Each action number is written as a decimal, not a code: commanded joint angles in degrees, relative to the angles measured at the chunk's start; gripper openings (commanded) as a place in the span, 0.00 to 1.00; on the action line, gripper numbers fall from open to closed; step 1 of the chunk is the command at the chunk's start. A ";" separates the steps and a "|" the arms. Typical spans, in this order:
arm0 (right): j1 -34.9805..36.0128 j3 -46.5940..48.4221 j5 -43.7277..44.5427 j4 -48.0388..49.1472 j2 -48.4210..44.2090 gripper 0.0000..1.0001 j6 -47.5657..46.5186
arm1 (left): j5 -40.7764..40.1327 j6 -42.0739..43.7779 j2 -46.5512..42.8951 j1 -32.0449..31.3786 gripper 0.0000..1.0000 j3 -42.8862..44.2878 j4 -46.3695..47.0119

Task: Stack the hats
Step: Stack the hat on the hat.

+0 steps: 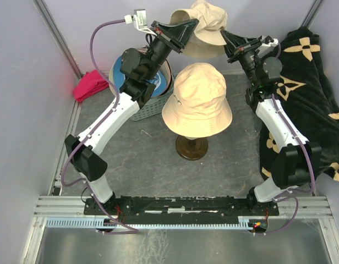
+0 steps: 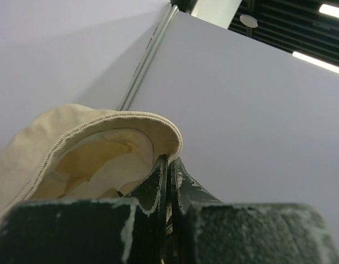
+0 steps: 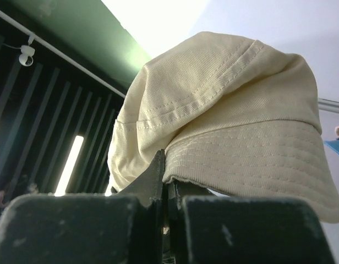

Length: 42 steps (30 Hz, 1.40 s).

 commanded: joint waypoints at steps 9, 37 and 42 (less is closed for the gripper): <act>-3.16 -6.70 -2.10 11.56 -5.48 0.02 -1.17 | 5.97 -1.46 -12.13 0.17 0.03 -11.78 8.59; -3.19 -20.43 -8.04 8.06 -20.43 0.02 -8.89 | 5.94 -1.21 -31.54 0.17 0.03 -32.64 8.64; -2.94 -22.93 -8.60 7.82 -22.57 0.02 -9.67 | 5.50 -3.55 -33.62 0.17 0.03 -36.71 10.03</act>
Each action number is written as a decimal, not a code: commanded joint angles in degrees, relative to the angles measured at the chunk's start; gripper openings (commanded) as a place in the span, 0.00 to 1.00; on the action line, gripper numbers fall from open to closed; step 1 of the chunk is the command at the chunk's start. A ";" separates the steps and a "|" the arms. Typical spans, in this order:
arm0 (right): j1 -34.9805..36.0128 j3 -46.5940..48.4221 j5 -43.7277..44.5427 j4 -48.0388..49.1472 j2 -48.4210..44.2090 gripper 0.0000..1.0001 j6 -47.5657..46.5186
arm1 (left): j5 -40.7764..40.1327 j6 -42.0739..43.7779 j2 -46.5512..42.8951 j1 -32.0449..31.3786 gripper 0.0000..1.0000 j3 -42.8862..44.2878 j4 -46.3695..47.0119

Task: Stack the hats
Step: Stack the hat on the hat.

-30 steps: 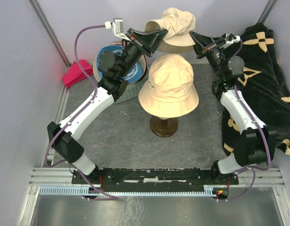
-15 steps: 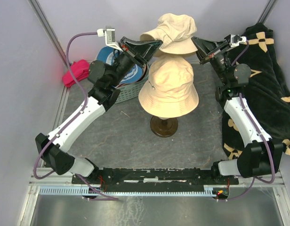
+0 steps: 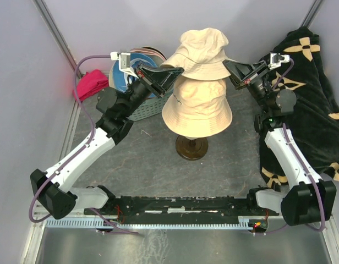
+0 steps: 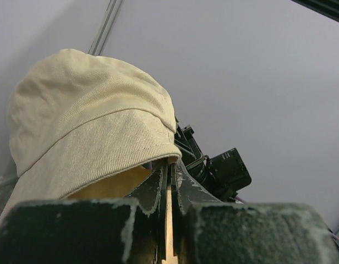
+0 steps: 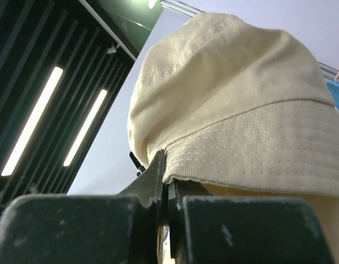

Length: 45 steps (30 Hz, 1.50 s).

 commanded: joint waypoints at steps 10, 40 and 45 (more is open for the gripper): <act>-1.45 -3.82 1.65 -0.29 -5.01 0.02 -2.67 | -1.20 -6.27 -7.70 0.87 0.03 -2.48 8.39; -1.10 -9.05 -2.37 -1.61 -11.39 0.02 -5.89 | 0.44 -17.83 -14.33 0.87 0.03 -12.56 7.56; -1.12 -9.57 -2.37 -2.05 -12.00 0.02 -6.09 | 0.60 -19.60 -14.06 0.91 0.03 -12.91 8.69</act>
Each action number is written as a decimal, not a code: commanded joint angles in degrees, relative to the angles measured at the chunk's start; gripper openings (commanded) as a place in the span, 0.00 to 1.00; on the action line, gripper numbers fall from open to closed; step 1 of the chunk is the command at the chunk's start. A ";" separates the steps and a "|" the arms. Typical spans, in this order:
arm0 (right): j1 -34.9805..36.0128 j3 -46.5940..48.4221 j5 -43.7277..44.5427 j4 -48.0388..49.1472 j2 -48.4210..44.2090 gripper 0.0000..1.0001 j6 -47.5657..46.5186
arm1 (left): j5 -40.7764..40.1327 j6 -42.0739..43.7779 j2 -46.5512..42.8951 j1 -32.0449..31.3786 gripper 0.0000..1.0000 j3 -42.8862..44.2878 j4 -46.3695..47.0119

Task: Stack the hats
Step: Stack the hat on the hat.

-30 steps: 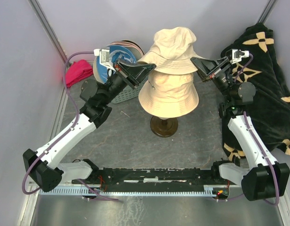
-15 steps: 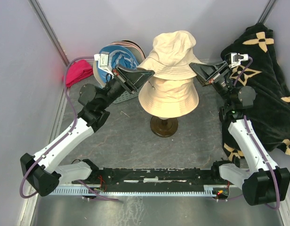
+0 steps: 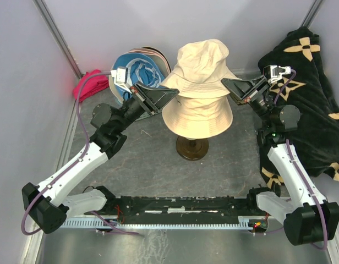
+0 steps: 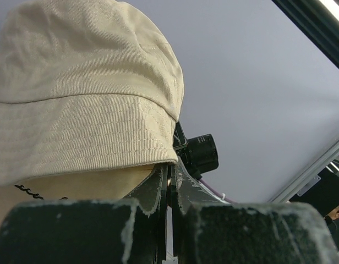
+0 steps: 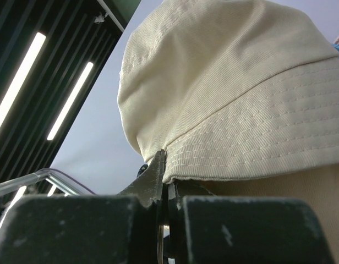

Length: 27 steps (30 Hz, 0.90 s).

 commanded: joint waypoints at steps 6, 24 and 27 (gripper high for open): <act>-1.66 2.40 2.64 1.07 -0.13 0.02 -0.45 | -2.21 -10.00 -1.15 1.04 0.03 1.90 13.58; -1.65 -2.18 3.24 2.91 -3.69 0.02 1.25 | 2.34 -21.53 1.06 1.04 0.03 -0.78 22.19; -1.65 -3.31 3.07 3.05 -4.59 0.02 1.29 | 4.17 -22.62 1.24 1.02 0.03 -1.19 23.22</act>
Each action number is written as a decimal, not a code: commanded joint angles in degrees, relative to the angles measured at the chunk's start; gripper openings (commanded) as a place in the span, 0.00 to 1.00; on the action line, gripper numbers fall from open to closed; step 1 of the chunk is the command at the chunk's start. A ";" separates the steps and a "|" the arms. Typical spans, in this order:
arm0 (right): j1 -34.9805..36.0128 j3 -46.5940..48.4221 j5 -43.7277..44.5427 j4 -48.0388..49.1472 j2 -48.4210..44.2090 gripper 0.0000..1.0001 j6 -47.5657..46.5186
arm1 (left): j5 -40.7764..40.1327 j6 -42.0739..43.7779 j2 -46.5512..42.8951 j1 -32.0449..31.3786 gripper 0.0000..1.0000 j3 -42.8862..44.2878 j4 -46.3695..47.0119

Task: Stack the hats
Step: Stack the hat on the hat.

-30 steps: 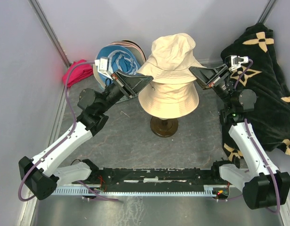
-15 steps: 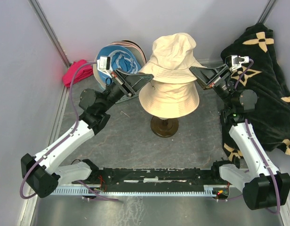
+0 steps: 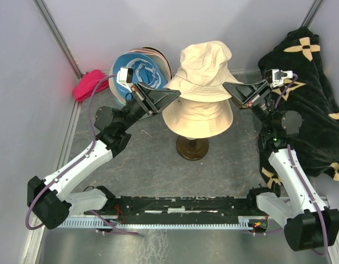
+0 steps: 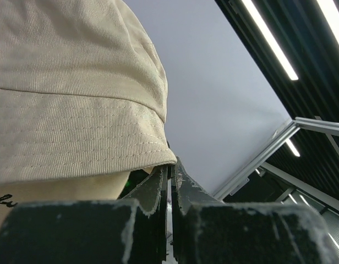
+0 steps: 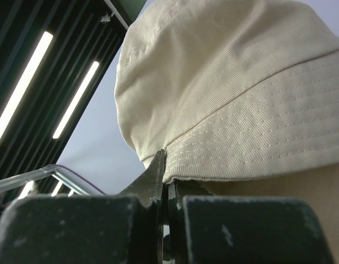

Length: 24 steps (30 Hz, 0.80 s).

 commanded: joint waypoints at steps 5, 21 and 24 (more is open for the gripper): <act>-1.64 -2.77 2.49 2.95 -3.09 0.02 -0.18 | 5.24 -6.27 -1.42 0.98 0.03 1.33 12.64; -1.77 -6.38 0.13 -3.90 -6.99 0.02 -5.45 | 8.85 1.80 -8.90 0.96 0.03 -5.09 0.77; -1.75 -7.10 0.10 -4.57 -7.17 0.02 -6.11 | 8.63 3.08 -9.96 1.04 0.03 -7.05 -0.61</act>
